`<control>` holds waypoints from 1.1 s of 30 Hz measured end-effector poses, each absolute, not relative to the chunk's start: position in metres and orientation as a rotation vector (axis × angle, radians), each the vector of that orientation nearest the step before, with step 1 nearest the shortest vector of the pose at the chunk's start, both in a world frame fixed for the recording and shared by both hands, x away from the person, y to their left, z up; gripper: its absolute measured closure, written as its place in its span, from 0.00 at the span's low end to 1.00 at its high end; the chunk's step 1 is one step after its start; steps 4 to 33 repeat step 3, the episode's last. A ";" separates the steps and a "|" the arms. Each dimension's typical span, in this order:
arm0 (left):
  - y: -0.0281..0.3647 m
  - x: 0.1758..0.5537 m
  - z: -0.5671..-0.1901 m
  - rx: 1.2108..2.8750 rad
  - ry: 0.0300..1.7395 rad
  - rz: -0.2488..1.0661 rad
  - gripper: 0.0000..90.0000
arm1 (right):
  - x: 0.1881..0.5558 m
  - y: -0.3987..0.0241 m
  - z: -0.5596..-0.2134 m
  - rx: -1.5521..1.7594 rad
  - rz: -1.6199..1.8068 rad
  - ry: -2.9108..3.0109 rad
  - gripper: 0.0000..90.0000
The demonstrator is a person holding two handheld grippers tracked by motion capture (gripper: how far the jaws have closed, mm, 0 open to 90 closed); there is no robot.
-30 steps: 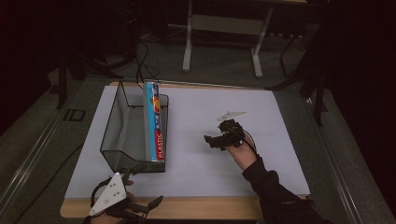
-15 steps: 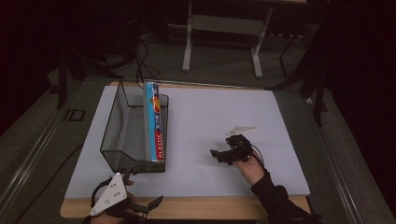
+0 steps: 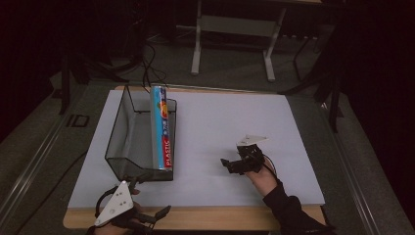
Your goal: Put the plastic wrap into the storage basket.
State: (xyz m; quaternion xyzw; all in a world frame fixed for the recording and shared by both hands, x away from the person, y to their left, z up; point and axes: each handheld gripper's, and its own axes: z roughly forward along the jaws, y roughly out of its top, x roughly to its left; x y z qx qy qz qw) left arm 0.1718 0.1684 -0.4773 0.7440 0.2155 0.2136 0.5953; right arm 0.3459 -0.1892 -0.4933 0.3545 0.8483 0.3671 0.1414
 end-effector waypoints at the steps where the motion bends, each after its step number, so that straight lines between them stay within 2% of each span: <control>1: 0.168 0.172 -0.477 1.728 0.499 0.495 0.01 | 0.346 -0.190 -0.495 1.021 1.053 2.448 0.17; 33: 0.168 0.171 -0.477 1.732 0.495 0.496 0.01 | 0.346 -0.190 -0.495 1.021 1.057 2.445 0.17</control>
